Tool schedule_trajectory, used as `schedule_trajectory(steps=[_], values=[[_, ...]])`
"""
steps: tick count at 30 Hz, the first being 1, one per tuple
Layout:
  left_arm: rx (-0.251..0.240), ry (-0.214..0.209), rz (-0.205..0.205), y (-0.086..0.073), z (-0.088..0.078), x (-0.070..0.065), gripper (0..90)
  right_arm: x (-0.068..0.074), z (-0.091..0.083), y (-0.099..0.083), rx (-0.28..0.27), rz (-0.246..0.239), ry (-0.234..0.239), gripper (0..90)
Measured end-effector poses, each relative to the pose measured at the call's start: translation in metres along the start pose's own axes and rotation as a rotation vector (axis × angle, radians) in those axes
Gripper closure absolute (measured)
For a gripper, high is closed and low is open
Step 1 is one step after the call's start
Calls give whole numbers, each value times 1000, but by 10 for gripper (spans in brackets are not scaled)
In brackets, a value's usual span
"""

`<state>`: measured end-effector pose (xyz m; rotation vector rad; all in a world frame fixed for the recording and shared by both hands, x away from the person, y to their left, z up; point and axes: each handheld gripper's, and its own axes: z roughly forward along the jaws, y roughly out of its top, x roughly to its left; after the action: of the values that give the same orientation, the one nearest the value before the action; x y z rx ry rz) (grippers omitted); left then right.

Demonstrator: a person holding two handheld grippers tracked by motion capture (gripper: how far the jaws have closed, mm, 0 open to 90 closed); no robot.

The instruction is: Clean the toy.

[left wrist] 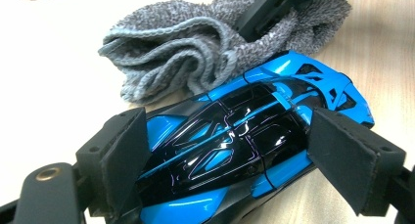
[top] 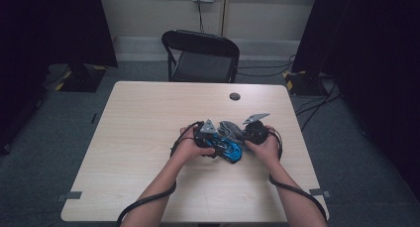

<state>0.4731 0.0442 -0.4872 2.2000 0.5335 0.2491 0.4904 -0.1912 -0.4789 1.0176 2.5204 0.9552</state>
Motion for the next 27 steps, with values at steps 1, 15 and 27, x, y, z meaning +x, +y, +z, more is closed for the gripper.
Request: schedule_trajectory(steps=[1, 15, 27], values=[[0, 0, 0, 0, 0, 0, 154, 0, -1, -1, -2, 2, 4, 806], [3, 2, 2, 0, 0, 0, 154, -5, -15, -15, 11, -24, 6, 804], [10, 0, -1, 1, 0, 0, 154, -10, -33, -33, 2, -19, 16, 804]])
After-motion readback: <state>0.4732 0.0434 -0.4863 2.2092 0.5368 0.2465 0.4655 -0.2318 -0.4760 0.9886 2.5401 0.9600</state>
